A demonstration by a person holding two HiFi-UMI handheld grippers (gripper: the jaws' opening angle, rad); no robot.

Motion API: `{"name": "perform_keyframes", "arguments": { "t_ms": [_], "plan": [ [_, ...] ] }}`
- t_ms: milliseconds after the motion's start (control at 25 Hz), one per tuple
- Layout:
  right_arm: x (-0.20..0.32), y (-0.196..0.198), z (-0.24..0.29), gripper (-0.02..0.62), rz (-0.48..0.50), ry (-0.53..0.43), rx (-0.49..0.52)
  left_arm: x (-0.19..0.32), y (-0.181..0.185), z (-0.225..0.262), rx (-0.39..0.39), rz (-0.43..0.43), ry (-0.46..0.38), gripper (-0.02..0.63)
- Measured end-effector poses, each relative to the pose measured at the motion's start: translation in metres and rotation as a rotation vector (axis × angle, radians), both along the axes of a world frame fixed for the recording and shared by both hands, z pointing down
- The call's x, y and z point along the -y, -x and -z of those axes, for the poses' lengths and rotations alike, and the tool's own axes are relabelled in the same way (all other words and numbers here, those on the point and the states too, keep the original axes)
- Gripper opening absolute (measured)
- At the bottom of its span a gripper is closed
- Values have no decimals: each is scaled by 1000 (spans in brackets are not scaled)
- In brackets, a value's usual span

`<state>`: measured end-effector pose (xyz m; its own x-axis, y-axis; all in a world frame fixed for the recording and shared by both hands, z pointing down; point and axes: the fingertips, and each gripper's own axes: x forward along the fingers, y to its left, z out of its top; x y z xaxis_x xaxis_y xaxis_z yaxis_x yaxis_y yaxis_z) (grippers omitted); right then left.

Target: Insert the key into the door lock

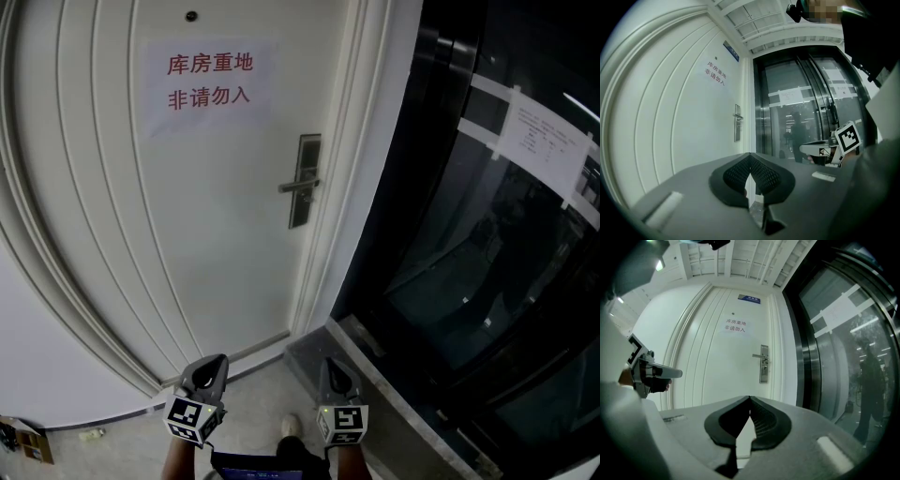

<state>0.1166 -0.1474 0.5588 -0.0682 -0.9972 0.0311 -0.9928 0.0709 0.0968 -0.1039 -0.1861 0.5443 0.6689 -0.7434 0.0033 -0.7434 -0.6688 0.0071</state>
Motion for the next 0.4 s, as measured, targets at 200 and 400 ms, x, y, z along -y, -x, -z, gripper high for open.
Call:
{"name": "perform_keyframes", "arguments": {
  "t_ms": [200, 400],
  "plan": [
    [1, 1, 0, 2, 3, 2, -5, 1, 0, 0, -4, 0, 2, 2],
    [3, 2, 1, 2, 4, 1, -6, 3, -1, 1, -6, -6, 1, 2]
  ]
}}
